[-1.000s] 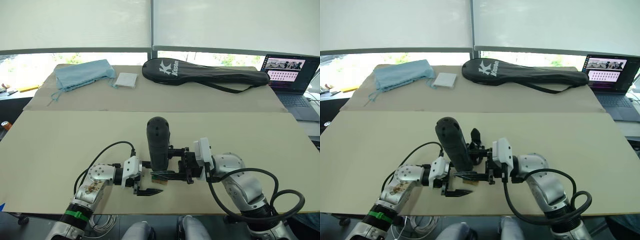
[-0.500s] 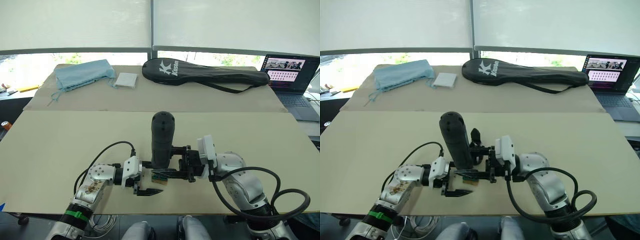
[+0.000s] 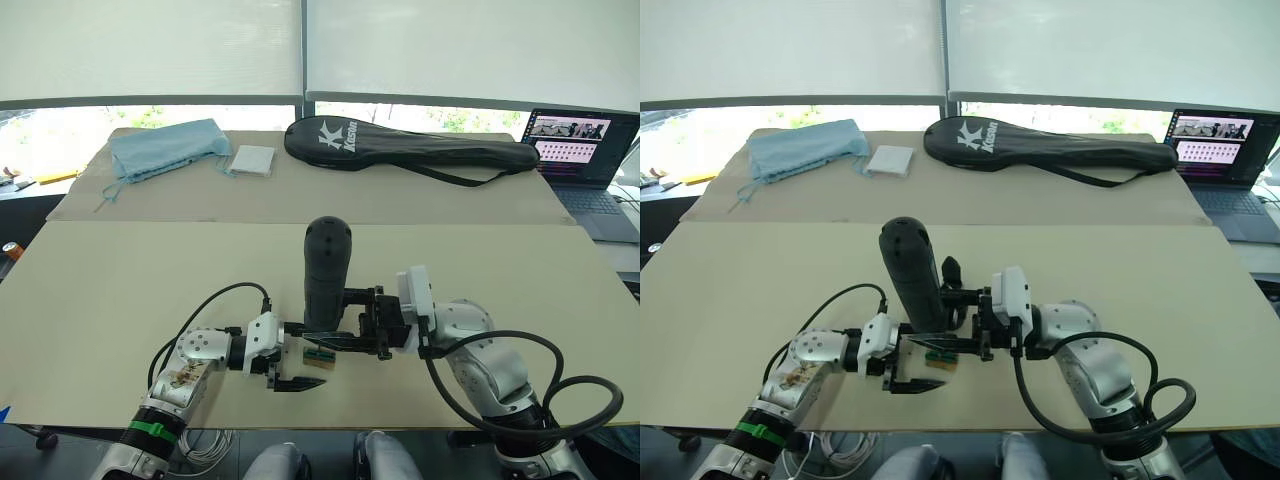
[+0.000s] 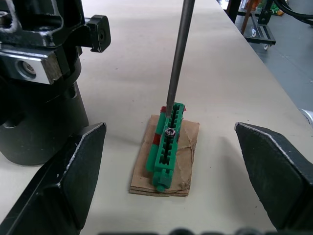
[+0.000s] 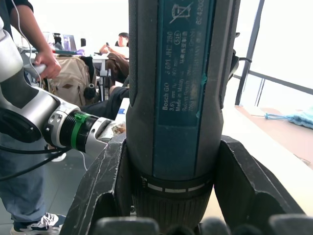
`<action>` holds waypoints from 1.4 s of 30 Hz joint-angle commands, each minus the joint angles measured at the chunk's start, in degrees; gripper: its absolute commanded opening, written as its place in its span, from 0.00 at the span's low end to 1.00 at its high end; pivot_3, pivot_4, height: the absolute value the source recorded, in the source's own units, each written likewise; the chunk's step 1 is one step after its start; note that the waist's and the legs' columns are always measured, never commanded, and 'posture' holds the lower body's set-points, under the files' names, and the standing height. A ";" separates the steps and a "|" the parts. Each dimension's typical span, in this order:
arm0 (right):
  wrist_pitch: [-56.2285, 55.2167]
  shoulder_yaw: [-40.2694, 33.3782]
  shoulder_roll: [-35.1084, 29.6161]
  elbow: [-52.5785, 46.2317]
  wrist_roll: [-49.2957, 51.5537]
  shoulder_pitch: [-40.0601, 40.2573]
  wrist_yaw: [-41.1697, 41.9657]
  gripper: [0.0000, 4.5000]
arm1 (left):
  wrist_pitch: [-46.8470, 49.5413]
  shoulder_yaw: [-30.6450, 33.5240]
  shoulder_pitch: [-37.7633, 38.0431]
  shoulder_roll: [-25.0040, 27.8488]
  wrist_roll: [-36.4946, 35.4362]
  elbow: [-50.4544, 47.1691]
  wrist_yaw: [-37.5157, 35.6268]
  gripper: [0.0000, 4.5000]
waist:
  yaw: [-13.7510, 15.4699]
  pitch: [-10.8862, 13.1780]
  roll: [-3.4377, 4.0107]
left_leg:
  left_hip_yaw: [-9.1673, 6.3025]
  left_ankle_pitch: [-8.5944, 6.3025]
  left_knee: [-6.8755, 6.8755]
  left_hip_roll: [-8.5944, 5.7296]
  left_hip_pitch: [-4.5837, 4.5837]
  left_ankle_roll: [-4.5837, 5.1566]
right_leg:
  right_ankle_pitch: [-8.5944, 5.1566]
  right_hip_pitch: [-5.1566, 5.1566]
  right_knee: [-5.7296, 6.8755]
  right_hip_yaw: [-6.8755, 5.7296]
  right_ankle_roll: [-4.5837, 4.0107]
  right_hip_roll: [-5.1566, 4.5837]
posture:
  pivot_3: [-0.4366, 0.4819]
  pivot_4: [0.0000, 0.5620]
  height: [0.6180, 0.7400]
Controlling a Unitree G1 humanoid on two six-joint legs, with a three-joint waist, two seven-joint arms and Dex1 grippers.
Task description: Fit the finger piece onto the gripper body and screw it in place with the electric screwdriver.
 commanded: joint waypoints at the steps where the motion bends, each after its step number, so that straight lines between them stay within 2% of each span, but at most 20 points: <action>1: -1.51 -0.61 0.49 -1.66 0.42 -0.39 -0.21 0.43 | 1.34 -2.60 1.28 -0.41 1.31 1.24 0.07 0.99 | 0.00 0.00 0.00 | 0.00 0.00 0.00 0.00 0.00 0.00 | 0.00 0.00 0.00 0.00 0.00 0.00 | 0.48 0.27 1.00; 42: -1.00 0.21 1.09 -1.12 -0.23 0.18 0.14 0.43 | 1.66 -2.58 2.15 -0.09 1.20 0.54 0.57 0.99 | -0.02 0.00 0.00 | 0.00 0.00 0.00 0.00 0.00 0.00 | 0.00 0.00 0.00 0.00 0.00 0.00 | 0.48 0.27 1.00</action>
